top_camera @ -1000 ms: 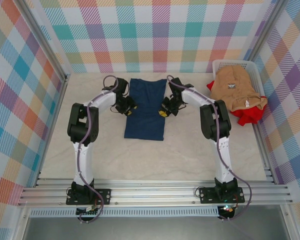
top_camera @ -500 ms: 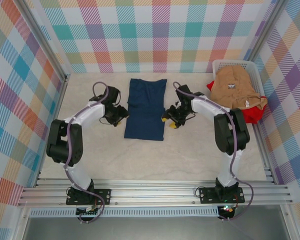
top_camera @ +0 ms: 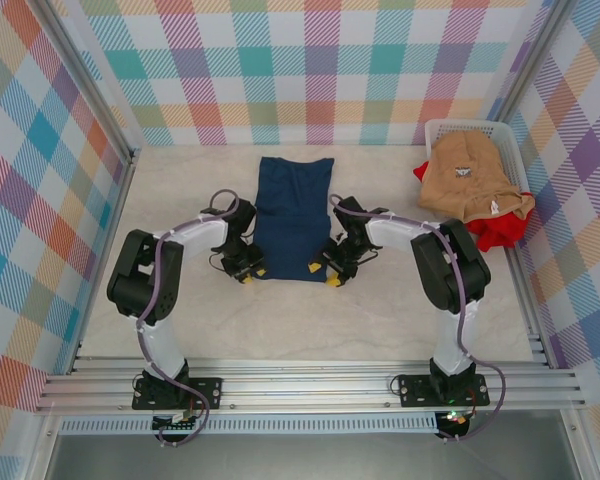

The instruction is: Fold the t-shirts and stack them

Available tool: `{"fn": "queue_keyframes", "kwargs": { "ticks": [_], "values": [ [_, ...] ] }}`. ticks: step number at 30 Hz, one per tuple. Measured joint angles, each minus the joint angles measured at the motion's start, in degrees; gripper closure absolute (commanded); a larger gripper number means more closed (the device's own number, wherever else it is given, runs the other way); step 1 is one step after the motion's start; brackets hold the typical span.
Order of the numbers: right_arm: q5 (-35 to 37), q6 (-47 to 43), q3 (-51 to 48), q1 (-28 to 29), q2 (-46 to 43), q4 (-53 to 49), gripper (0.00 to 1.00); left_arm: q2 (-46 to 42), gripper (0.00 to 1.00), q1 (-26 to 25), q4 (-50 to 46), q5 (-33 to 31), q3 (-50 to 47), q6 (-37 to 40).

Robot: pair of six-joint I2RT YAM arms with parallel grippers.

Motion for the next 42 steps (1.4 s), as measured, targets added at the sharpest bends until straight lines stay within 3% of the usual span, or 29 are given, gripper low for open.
{"fn": "queue_keyframes", "kwargs": {
  "ticks": [6, 10, 12, 17, 23, 33, 38, 42],
  "values": [
    [2.4, -1.4, 0.7, 0.0, 0.2, -2.2, 0.51, 0.9, 0.92, -1.8, 3.3, 0.8, 1.0, -0.2],
    [2.9, -1.4, 0.7, 0.3, 0.3, -2.1, 0.68, 0.9, 0.94, -2.6, 6.2, 1.6, 1.0, -0.2],
    [3.2, -1.5, 0.9, 0.5, 0.9, -2.1, 0.7, 0.9, 0.96, -2.8, 7.0, 2.1, 1.0, -0.3],
    [5.8, -2.9, 3.2, 0.4, 1.3, -3.9, 0.54, 0.8, 0.98, -2.9, 7.9, 2.2, 0.8, -0.4],
    [8.6, -4.7, 3.0, -0.7, 0.0, -4.3, 0.52, -0.5, 0.99, -2.9, 8.0, 2.1, -0.4, -0.4],
    [10.5, -6.3, 3.0, -1.2, 0.1, -5.0, 0.72, -1.0, 0.99, -2.9, 8.0, 2.1, -0.7, -0.5],
    [9.7, -5.9, 4.2, -1.0, 2.0, -4.2, 0.98, -1.0, 1.0, -2.9, 8.0, 2.1, -0.7, -0.5],
    [9.7, -5.5, 4.7, -1.0, 2.0, -4.1, 1.0, -1.2, 1.0, -3.0, 7.7, 2.2, -0.7, 0.0]
  ]
}}
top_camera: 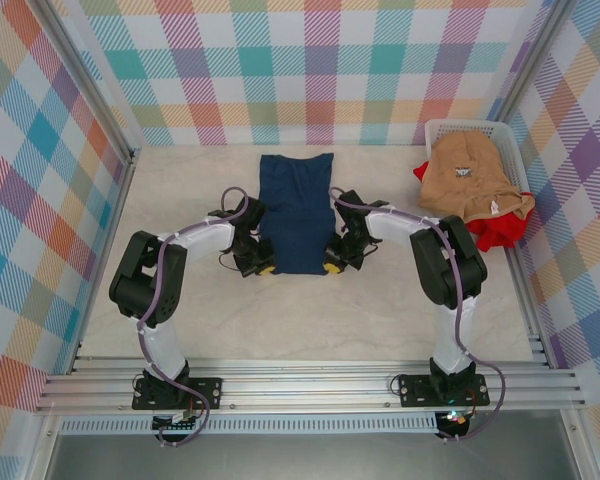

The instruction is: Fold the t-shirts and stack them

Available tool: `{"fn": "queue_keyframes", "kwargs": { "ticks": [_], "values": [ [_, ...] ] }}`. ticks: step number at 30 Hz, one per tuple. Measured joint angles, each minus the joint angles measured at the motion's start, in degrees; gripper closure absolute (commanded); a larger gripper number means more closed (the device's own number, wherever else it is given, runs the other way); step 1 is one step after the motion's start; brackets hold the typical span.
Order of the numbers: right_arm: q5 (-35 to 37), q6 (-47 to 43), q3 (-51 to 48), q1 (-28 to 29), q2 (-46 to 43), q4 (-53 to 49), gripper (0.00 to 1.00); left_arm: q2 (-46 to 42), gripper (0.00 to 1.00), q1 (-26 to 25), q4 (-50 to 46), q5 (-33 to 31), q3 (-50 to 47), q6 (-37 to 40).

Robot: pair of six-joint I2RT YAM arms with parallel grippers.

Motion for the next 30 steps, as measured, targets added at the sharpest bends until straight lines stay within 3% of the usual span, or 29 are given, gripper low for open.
{"fn": "queue_keyframes", "kwargs": {
  "ticks": [6, 11, 19, 24, 30],
  "values": [
    [0.4, -3.1, -2.8, 0.0, -4.7, -2.8, 1.0, -7.8, 1.0, -1.5, -2.2, 0.5, -5.0, 2.4],
    [-3.5, -7.6, -9.9, 0.5, -15.2, -7.3, 1.0, -18.3, 1.0, -7.0, -4.7, 3.2, -12.7, 3.0],
    [-10.4, -12.0, -14.6, 3.2, -23.9, -17.4, 1.0, -34.4, 1.0, -14.2, -9.3, 8.3, -21.8, -0.9],
    [-10.5, -11.8, -10.1, 3.0, -27.0, -21.7, 1.0, -42.3, 1.0, -14.3, -11.0, 7.1, -19.6, -5.0],
    [-8.2, -11.6, 3.8, 0.3, -24.8, -24.0, 1.0, -40.8, 1.0, -12.5, -11.8, 1.8, -9.5, -7.9]
  ]
}}
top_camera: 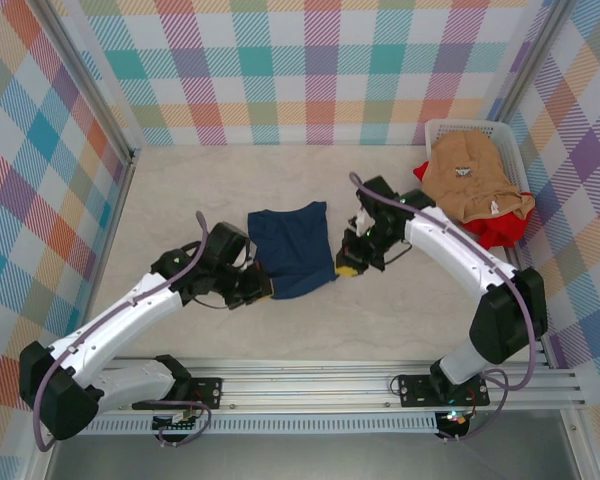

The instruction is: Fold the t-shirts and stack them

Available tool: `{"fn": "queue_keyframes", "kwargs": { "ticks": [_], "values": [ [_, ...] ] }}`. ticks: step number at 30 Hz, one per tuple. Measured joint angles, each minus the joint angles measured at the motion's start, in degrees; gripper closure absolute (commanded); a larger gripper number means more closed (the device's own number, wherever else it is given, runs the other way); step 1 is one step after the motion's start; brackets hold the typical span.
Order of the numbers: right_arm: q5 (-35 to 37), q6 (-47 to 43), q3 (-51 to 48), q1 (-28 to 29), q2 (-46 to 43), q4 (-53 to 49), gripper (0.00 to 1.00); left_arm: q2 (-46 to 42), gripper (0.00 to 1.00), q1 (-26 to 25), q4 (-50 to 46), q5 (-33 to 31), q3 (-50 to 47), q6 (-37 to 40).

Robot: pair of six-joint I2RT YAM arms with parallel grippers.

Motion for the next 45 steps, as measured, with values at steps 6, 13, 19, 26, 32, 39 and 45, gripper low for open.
{"fn": "queue_keyframes", "kwargs": {
  "ticks": [6, 13, 19, 26, 32, 39, 45],
  "values": [
    [0.2, 0.0, 15.2, -2.8, 10.3, -1.5, 1.0, 6.4, 1.0, 7.7, 0.3, -1.8, 7.6, -1.4],
    [0.2, 0.0, 34.9, -4.9, 26.6, -4.6, 1.0, 21.3, 1.0, 17.3, 0.5, -0.3, 18.8, -1.2],
    [0.2, 0.0, 54.9, -7.1, 43.3, -6.8, 0.91, 36.6, 0.86, 22.1, 1.9, 1.3, 30.3, 0.4],
    [-1.9, -0.1, 66.2, -9.8, 58.4, -3.0, 0.46, 52.4, 0.4, 24.5, 3.4, -0.5, 37.8, 3.8],
    [2.5, -2.4, 58.3, -11.1, 53.2, 0.2, 0.5, 46.6, 0.42, 24.3, 3.2, -5.3, 35.3, 4.7],
    [2.8, 0.3, 26.6, -10.5, 31.1, 12.0, 0.74, 34.5, 0.54, 15.9, 8.1, -2.9, 21.0, -5.5],
    [1.6, 4.1, 11.6, -8.8, 26.4, 21.3, 0.81, 41.8, 0.59, 6.3, 12.0, -1.5, 22.6, -19.5]
  ]
}}
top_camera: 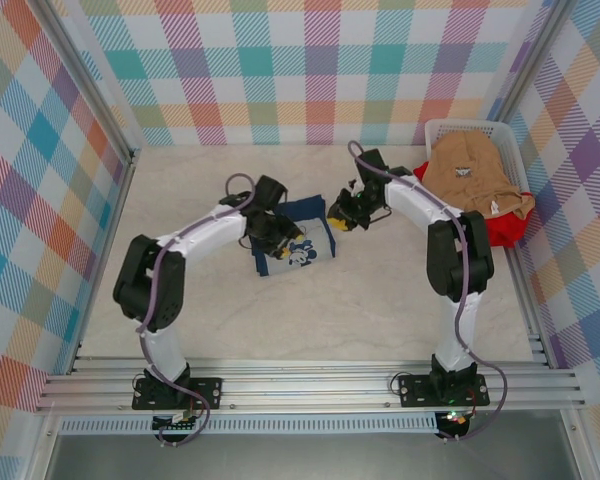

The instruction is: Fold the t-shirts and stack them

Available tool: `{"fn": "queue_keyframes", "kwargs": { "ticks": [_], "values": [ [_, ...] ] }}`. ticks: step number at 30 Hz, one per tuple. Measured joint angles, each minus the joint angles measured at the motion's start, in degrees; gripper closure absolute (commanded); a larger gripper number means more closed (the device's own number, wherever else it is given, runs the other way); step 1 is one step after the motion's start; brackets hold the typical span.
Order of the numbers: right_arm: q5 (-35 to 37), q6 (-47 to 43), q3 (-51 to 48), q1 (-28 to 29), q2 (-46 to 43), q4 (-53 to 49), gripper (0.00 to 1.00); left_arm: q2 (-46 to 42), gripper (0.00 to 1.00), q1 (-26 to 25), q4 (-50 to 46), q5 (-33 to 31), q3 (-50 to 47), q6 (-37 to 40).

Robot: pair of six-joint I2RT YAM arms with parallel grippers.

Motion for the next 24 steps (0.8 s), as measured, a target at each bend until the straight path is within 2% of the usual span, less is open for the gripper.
{"fn": "queue_keyframes", "kwargs": {
  "ticks": [9, 15, 19, 22, 24],
  "values": [
    [0.0, 0.4, -3.0, -0.6, -2.3, 1.9, 0.78, 7.6, 0.55, -3.6, -5.8, -10.2, 10.2, -18.3],
    [-0.7, 0.4, -8.1, -1.7, -8.4, 2.1, 0.78, 15.1, 0.55, -2.6, -11.3, -16.0, 13.0, -24.0],
    [-1.1, 0.2, -12.2, -2.9, -12.6, 2.1, 0.77, 16.2, 0.56, 1.7, -13.5, -15.9, 13.9, -22.7],
    [-1.5, 0.3, -14.9, -3.8, -15.5, 2.1, 0.76, 16.4, 0.56, 8.9, -15.4, -15.3, 14.5, -17.2],
    [-1.7, 0.4, -16.1, -4.3, -17.1, 2.2, 0.76, 18.8, 0.56, 14.5, -19.8, -16.9, 19.1, -11.0]
  ]
}}
